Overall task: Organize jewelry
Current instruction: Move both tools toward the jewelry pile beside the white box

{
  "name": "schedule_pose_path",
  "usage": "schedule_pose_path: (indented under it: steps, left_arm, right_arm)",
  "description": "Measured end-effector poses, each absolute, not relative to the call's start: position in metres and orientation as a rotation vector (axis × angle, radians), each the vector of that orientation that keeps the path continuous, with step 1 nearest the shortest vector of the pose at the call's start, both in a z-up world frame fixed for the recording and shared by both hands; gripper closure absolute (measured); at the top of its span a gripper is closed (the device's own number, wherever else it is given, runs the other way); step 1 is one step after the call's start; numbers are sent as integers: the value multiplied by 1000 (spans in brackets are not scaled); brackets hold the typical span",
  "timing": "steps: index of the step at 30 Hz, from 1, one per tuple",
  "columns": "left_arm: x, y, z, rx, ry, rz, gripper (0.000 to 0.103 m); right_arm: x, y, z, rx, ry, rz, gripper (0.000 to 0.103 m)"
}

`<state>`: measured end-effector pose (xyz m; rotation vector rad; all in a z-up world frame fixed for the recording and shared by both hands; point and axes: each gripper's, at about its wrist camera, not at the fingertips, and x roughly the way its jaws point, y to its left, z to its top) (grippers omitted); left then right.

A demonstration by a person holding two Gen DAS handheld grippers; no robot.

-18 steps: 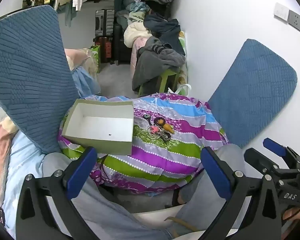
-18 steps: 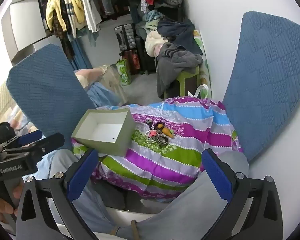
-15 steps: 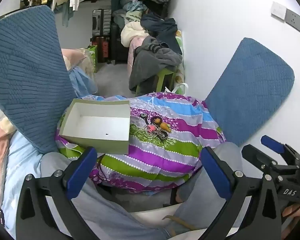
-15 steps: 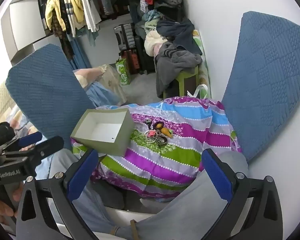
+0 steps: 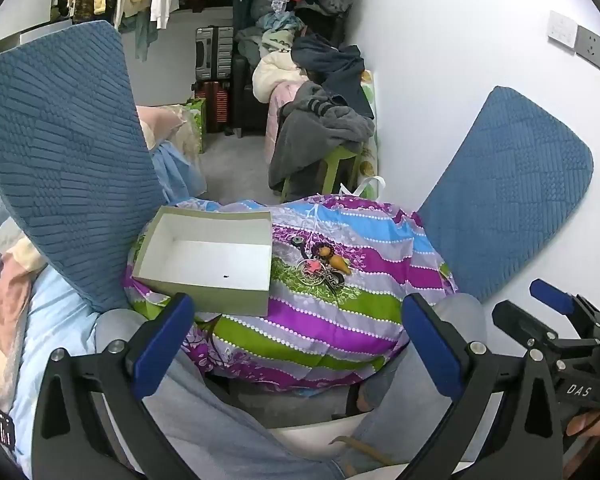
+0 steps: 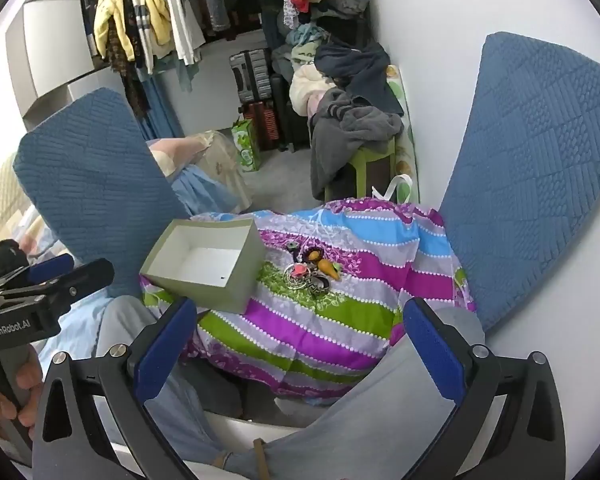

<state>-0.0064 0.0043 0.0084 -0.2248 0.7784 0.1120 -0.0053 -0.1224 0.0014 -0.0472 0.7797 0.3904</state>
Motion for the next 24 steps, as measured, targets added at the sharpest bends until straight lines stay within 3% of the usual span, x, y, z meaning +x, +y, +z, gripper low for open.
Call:
schedule_pose_path:
  steps: [24]
  left_arm:
    - [-13,12,7,-234,769,127,0]
  right_arm:
    - [-10,-127,3,-49,771,388,0]
